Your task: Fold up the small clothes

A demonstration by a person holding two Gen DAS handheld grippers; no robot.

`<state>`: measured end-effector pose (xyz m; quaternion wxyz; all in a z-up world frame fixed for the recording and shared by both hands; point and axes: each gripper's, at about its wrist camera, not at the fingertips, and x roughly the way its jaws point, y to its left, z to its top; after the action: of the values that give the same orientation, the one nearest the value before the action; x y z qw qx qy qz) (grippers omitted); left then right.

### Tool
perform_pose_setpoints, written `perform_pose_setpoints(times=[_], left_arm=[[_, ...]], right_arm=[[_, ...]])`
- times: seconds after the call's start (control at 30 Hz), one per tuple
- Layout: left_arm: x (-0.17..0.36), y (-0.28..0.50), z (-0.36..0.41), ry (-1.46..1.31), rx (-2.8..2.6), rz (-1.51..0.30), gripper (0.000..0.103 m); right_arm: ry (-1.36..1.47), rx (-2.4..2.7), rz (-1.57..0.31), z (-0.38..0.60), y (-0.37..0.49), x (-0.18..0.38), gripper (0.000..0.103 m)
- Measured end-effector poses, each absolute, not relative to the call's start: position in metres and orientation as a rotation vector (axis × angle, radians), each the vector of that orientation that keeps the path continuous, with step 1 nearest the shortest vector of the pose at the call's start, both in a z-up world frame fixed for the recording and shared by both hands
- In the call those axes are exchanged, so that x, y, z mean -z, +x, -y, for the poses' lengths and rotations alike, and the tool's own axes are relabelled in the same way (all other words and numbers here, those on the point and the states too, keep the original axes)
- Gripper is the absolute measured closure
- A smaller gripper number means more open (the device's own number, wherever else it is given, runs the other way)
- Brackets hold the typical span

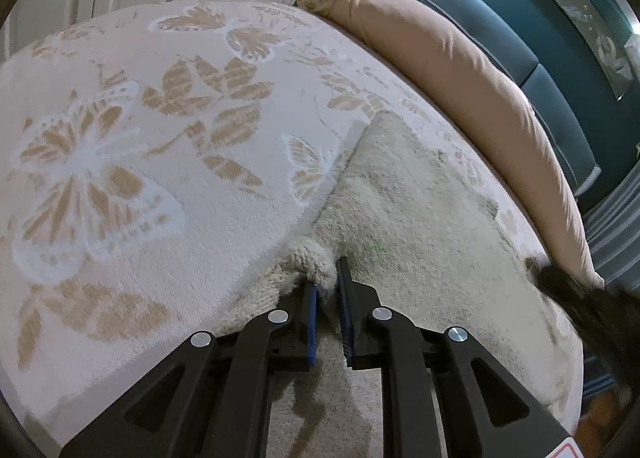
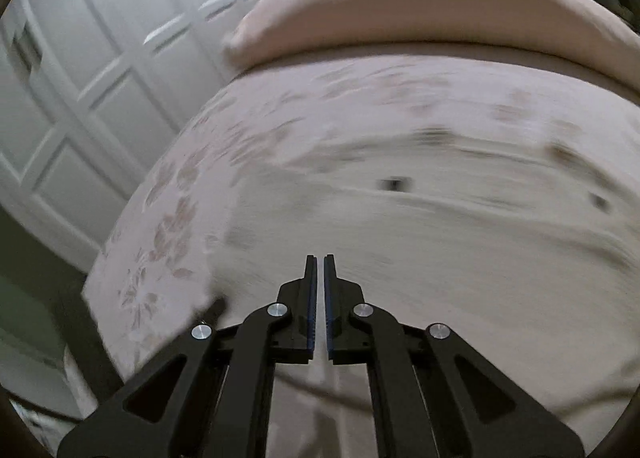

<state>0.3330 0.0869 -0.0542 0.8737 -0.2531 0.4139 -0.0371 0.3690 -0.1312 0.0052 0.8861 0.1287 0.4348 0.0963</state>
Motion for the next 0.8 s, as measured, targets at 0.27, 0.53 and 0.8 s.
perform_pose_setpoints(times=[0.27,0.53,0.8], left_arm=[[0.061,0.331,-0.093,-0.573,0.115,-0.827,0.088],[0.061,0.331,-0.088,-0.552,0.105,-0.812,0.088],[0.059,0.331,-0.084,-0.531,0.088,-0.812,0.088]], right_arm=[[0.254,-0.19,-0.999,0.139,0.411,0.034,0.1],[0.489,0.331,-0.861,0.38,0.281,0.024,0.088],[0.513,0.223,-0.786,0.387,0.222,0.014,0.031]])
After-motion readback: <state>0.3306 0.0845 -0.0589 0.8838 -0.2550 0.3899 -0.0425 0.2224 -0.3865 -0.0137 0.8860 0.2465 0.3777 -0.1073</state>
